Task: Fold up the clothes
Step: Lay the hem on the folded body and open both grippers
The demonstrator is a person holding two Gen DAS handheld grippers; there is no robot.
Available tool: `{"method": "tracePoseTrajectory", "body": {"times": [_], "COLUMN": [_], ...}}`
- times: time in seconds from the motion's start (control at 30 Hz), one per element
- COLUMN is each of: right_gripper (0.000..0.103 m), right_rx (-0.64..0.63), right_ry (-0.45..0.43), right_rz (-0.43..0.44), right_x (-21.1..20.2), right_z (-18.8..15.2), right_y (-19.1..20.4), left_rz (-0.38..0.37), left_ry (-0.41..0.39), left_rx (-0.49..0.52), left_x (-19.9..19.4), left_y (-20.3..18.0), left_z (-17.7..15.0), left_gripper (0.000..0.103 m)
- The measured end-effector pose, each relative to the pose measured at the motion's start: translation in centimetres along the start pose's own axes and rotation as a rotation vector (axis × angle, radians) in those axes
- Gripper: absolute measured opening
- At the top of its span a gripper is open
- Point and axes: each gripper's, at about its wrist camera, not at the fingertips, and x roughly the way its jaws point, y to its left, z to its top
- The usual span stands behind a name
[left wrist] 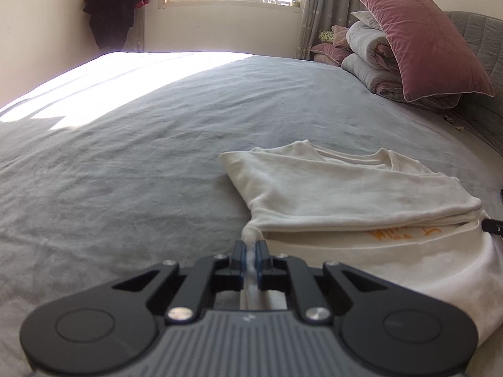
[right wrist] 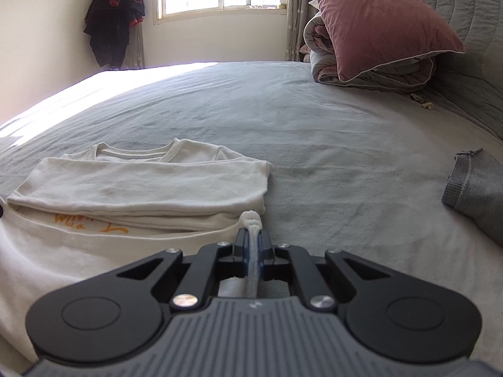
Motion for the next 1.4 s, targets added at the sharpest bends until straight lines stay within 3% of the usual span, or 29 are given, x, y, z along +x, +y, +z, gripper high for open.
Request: {"method": "tracePoseTrajectory", "body": {"times": [0.1,0.2,0.3,0.33,0.37,0.43,0.6,0.73,0.8,0.83,0.93,0.97,1.17,1.3,1.4], "right_gripper": [0.006,0.016,0.018,0.022,0.037,0.056,0.056,0.052,0.045,0.035,0.010,0.007,0.005,0.005,0.012], "right_rx": [0.008,0.020,0.032,0.036,0.040,0.045,-0.050,-0.163,-0.187,-0.198,-0.235,-0.244,-0.243,-0.254,-0.262], "right_ry": [-0.004,-0.021,-0.038,-0.043,-0.049,-0.057,-0.007,0.028,0.058,0.068,0.062,0.052,-0.082,-0.036,-0.015], "right_rz": [0.028,0.063,0.098,0.109,0.121,0.153,0.276,0.305,0.312,0.312,0.302,0.295,0.220,0.199,0.195], "right_x": [-0.1,-0.5,-1.0,-1.1,-1.3,-1.5,-1.2,-0.5,0.2,0.5,0.6,0.3,-1.6,0.2,0.7], "right_z": [0.3,0.7,1.2,1.3,1.4,1.7,1.7,1.3,1.0,0.7,0.2,0.1,0.0,-0.1,-0.2], "right_y": [0.2,0.5,0.7,0.8,0.9,1.2,4.8,7.3,7.8,8.0,8.4,8.5,8.8,9.1,9.4], "left_rz": [-0.004,-0.008,-0.038,-0.055,-0.074,-0.084,-0.074,-0.083,-0.080,-0.077,-0.079,-0.078,-0.087,-0.067,-0.026], "left_ry": [0.040,0.015,-0.029,-0.035,-0.038,-0.024,0.050,0.084,0.087,0.087,0.066,0.051,-0.018,0.018,0.043], "left_rx": [-0.010,-0.058,-0.084,-0.091,-0.095,-0.089,-0.106,-0.122,-0.127,-0.128,-0.135,-0.128,-0.116,-0.092,-0.092], "left_x": [0.7,-0.2,-1.4,-1.5,-1.7,-1.4,0.0,0.6,0.7,0.8,0.3,0.0,-1.2,-0.1,0.3], "left_y": [0.3,0.8,1.2,1.2,1.2,0.9,1.1,1.3,1.5,1.5,1.6,1.5,1.7,1.5,1.4], "left_z": [-0.2,0.3,1.1,1.3,1.4,1.5,1.1,0.9,0.8,0.8,0.6,0.6,0.6,0.3,0.1], "left_gripper": [0.008,0.012,0.019,0.023,0.026,0.030,0.030,0.026,0.013,0.007,0.007,0.007,0.007,0.008,0.016]}}
